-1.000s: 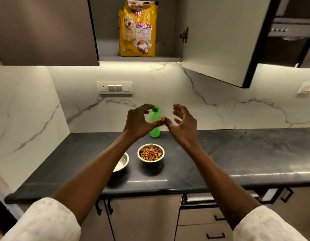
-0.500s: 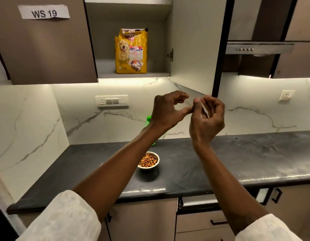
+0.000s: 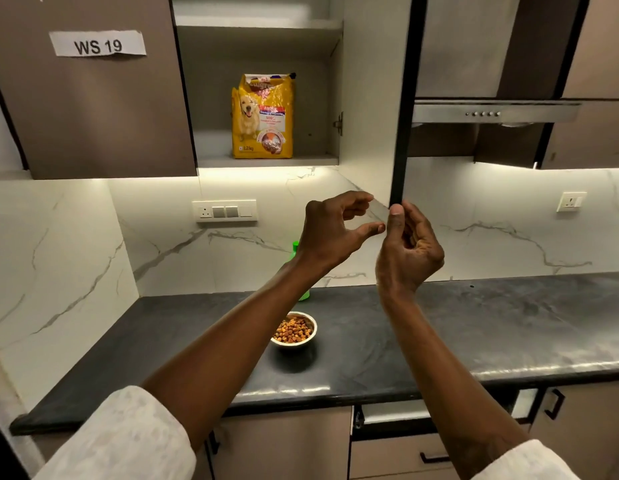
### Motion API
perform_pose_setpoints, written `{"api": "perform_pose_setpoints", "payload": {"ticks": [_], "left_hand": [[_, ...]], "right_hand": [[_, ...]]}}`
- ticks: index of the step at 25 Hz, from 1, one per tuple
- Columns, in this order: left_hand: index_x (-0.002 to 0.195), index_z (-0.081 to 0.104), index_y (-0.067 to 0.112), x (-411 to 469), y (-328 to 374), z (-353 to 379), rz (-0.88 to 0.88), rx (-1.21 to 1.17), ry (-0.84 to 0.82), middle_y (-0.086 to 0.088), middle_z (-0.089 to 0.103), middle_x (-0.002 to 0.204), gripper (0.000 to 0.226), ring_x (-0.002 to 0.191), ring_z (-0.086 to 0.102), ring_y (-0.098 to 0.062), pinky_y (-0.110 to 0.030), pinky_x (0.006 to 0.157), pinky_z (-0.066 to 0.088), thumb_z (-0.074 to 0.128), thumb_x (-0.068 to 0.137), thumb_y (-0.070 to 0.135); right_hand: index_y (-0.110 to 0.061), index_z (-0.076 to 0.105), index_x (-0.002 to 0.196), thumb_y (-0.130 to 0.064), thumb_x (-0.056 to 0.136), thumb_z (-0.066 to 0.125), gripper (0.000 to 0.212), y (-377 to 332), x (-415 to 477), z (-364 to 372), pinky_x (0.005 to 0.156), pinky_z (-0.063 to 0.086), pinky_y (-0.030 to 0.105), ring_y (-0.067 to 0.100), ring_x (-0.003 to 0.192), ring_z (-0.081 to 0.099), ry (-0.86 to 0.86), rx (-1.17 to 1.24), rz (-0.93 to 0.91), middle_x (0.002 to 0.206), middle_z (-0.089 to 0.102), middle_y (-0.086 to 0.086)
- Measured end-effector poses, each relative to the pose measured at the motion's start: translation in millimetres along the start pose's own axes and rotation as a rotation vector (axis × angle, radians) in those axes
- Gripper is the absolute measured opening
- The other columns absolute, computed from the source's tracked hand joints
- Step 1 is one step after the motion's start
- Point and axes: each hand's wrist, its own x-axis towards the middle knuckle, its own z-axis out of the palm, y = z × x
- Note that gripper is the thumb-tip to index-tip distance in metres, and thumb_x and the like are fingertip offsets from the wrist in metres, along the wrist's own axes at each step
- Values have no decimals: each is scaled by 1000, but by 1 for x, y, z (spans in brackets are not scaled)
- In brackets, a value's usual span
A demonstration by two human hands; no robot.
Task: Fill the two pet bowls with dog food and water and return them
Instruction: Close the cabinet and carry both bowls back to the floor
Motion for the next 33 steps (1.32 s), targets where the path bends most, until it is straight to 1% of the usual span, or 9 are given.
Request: {"api": "perform_pose_setpoints", "payload": {"ticks": [3,9,13,16,20,24,29,31,33], "left_hand": [[119,75,2,-3,-10,-12,20,18,138,-10,81,106,46,95,77,-13,-25,88,62,90,80,21],[122,73,4,-20,-55,-63,22,170,385,-8,80,108,44,94,71,-2,-9,86,55,88,82,13],[122,74,2,-21,-97,-98,111,389,418,-15,75,123,42,104,76,-26,-32,90,61,87,83,9],[122,74,0,-18,-136,-122,110,523,460,-18,71,131,43,113,73,-31,-35,98,55,86,82,8],[118,75,-4,-7,-189,-143,84,578,510,-20,74,122,39,110,75,-35,-41,97,56,86,83,7],[116,76,-6,11,-251,-169,114,647,465,-22,75,119,37,106,76,-37,-45,93,59,86,83,9],[111,79,1,37,-320,-197,181,856,365,-18,76,121,31,109,73,-37,-49,92,62,83,89,22],[110,80,5,49,-346,-203,217,953,336,-15,75,125,31,114,71,-38,-53,97,58,79,90,29],[110,80,8,62,-369,-209,249,1022,288,-13,73,131,32,123,67,-37,-61,109,48,73,93,34]], "right_hand": [[-4,79,111,-19,97,74,21,-5,-15,20,84,63,24,10,94,76,-120,22,-57,101,80,3],[-6,81,106,-20,95,77,18,-2,-47,75,81,64,28,13,92,76,-390,49,-68,99,82,5],[-12,83,107,-23,93,80,18,5,-62,118,91,60,24,7,102,75,-534,85,-110,106,81,-2],[-12,83,107,-27,89,84,23,15,-71,159,101,52,18,8,112,73,-603,71,-145,114,80,-1],[-9,81,113,-26,85,87,33,37,-85,218,105,55,35,20,124,69,-652,31,-192,126,76,7],[-8,79,117,-20,86,86,34,67,-98,282,112,51,38,26,130,66,-673,-11,-283,135,72,12],[-13,80,113,-15,83,87,31,110,-116,347,106,44,22,25,128,66,-565,-103,-414,135,72,8],[-14,80,114,-15,84,87,31,125,-122,367,106,48,29,27,130,65,-536,-147,-430,138,70,7],[-14,80,116,-14,85,85,31,137,-125,384,106,53,38,30,131,64,-506,-195,-454,138,70,9]]}}
